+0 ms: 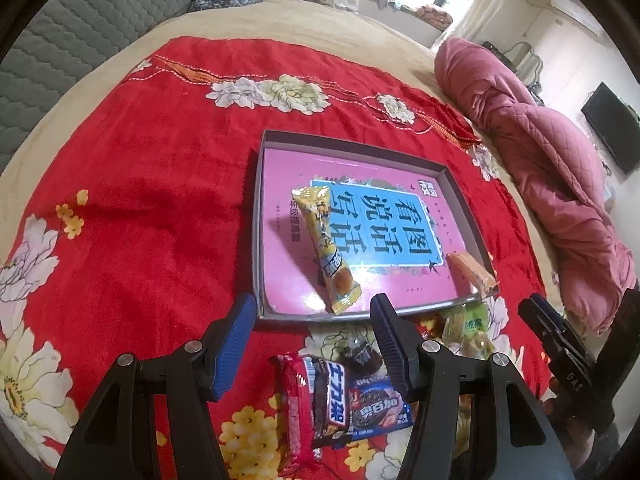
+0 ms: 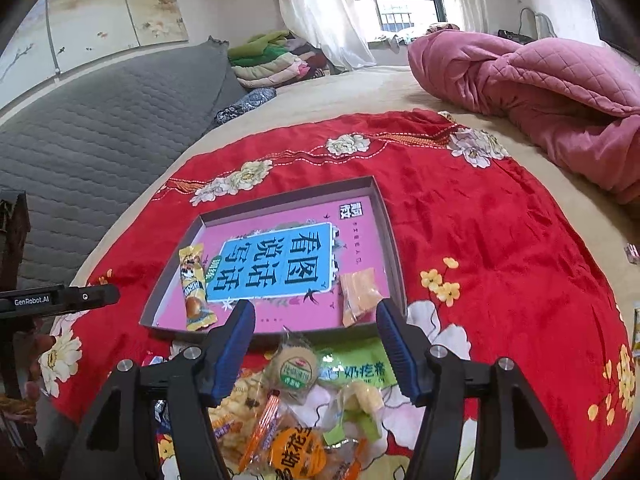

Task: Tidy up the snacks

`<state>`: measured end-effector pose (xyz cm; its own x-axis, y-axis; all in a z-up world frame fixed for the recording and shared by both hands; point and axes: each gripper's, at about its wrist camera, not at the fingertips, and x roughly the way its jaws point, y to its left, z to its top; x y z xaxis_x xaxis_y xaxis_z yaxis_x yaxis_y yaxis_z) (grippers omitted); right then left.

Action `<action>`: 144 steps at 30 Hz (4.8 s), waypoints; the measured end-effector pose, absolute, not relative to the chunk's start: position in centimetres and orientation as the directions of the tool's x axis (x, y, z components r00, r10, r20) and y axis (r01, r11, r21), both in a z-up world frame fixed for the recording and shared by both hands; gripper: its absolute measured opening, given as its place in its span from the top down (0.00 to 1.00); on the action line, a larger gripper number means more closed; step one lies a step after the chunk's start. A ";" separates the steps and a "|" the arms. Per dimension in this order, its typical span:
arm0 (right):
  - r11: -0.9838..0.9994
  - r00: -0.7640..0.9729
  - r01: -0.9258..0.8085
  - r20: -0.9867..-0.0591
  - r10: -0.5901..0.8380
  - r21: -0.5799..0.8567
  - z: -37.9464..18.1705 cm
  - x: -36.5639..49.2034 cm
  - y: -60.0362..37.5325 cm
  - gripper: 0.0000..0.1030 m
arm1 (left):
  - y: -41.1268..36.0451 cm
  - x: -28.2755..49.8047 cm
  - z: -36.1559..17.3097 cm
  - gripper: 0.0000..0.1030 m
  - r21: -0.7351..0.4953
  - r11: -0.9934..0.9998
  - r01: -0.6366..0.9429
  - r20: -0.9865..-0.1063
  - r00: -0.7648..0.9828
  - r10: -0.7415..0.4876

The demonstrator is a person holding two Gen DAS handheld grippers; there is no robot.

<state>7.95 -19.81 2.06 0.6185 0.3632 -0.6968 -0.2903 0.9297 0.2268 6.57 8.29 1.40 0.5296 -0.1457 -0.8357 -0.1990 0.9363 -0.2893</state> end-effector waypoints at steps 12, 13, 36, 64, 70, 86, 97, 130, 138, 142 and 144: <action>0.929 0.602 -0.301 -0.713 0.361 0.216 1.8 6.5 -19.5 0.39 | 8.9 5.1 0.8 0.40 -0.263 0.940 -0.219 -0.859 0.497 -0.125; 0.929 0.599 -0.302 -0.715 0.360 0.215 1.7 6.4 -19.5 0.39 | 8.9 5.0 0.7 0.40 -0.266 0.939 -0.219 -0.860 0.495 -0.127; 0.943 0.547 -0.272 -0.775 0.316 0.192 0.1 4.9 -20.6 0.39 | 8.4 2.7 -3.1 0.40 -0.286 0.934 -0.215 -0.910 0.368 -0.193; 0.948 0.499 -0.245 -0.811 0.304 0.204 -2.0 5.4 -21.1 0.37 | 8.4 2.7 -6.2 0.41 -0.280 0.928 -0.247 -0.935 0.289 -0.206; 0.952 0.485 -0.230 -0.824 0.293 0.203 -2.9 5.9 -21.5 0.37 | 8.2 3.0 -6.5 0.49 -0.282 0.929 -0.241 -0.934 0.290 -0.209; 0.963 0.445 -0.243 -0.868 0.218 0.117 -6.0 7.6 -20.0 0.37 | 7.3 4.0 -7.5 0.58 -0.260 0.937 -0.234 -0.938 0.291 -0.187; 0.962 0.450 -0.263 -0.872 0.190 0.074 -7.0 8.2 -19.5 0.48 | 5.9 5.0 -7.9 0.73 -0.216 0.955 -0.202 -0.947 0.280 -0.155; 0.965 0.539 -0.153 -0.801 0.262 0.213 -3.2 6.8 -24.0 0.58 | 6.8 3.5 -4.9 0.84 -0.283 0.943 -0.177 -0.902 0.384 -0.199; 0.955 0.565 -0.188 -0.770 0.296 0.229 -2.3 6.5 -23.6 0.58 | 7.1 3.2 -3.0 0.84 -0.290 0.941 -0.176 -0.886 0.420 -0.195; 0.951 0.575 -0.209 -0.759 0.306 0.226 -1.9 6.3 -23.2 0.58 | 7.2 3.1 -2.5 0.84 -0.288 0.941 -0.176 -0.883 0.430 -0.190; 0.950 0.578 -0.219 -0.755 0.309 0.221 -1.8 6.2 -23.0 0.58 | 7.1 3.1 -2.3 0.84 -0.290 0.941 -0.176 -0.881 0.432 -0.191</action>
<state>6.21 -23.04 -1.75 0.5779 0.3087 -0.7554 -0.2185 0.9504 0.2212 3.08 7.11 -2.32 0.4325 -0.1906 -0.8813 -0.1756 0.9409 -0.2897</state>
